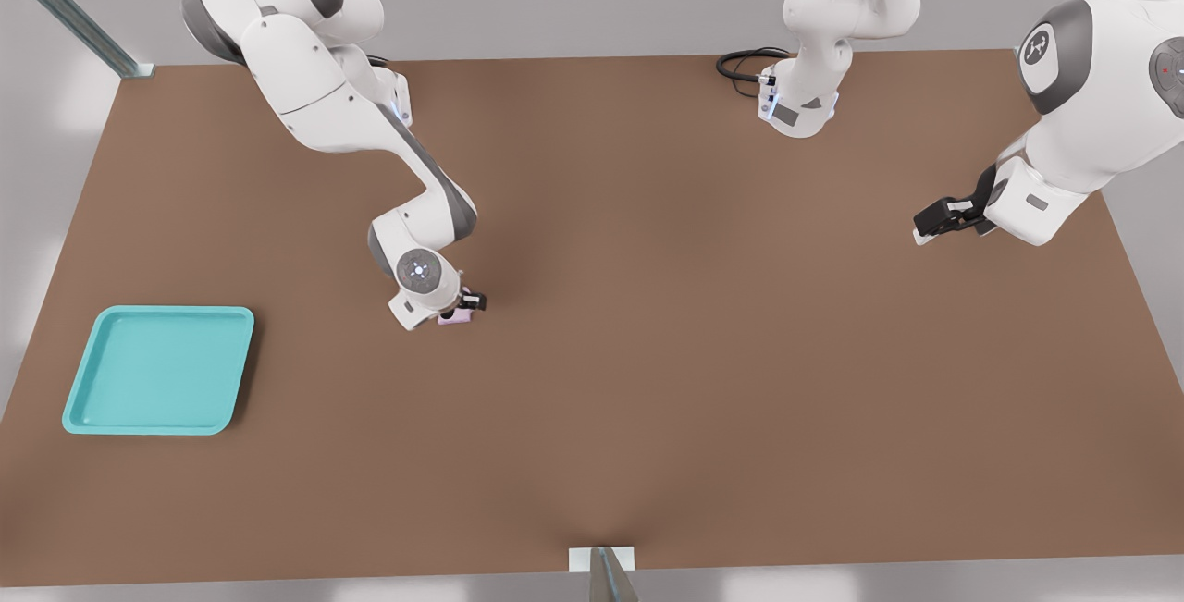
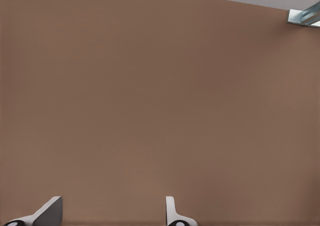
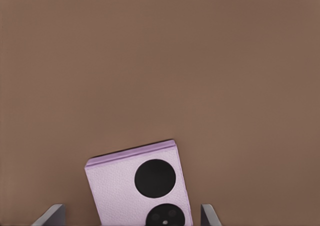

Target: Keep left arm still and place phone on the tray with right arm

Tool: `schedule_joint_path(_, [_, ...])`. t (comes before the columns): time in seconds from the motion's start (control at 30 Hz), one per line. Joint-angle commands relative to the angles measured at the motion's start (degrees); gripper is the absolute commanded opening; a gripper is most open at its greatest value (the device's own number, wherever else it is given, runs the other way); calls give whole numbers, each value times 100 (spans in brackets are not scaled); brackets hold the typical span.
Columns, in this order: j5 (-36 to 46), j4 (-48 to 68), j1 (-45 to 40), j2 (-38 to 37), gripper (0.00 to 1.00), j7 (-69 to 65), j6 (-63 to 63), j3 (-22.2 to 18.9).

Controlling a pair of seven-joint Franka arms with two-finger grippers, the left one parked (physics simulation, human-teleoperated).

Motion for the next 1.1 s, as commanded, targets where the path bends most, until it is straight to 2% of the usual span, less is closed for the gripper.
schedule_joint_path(0.0, [-111, -13, 3, 5, 100, -995, 129, 50])
schedule_joint_path(0.07, [-357, -22, 3, 5, 100, -1004, 112, 59])
schedule_joint_path(0.17, [-357, -66, 3, 5, 100, -1426, 120, 59])
schedule_joint_path(0.7, [-357, -92, -68, 260, 100, -1408, 419, 6])
schedule_joint_path(0.77, [-357, -92, -68, 260, 80, -1408, 419, -3])
schedule_joint_path(1.07, [-357, -92, -156, 234, 78, -1417, 375, -12])
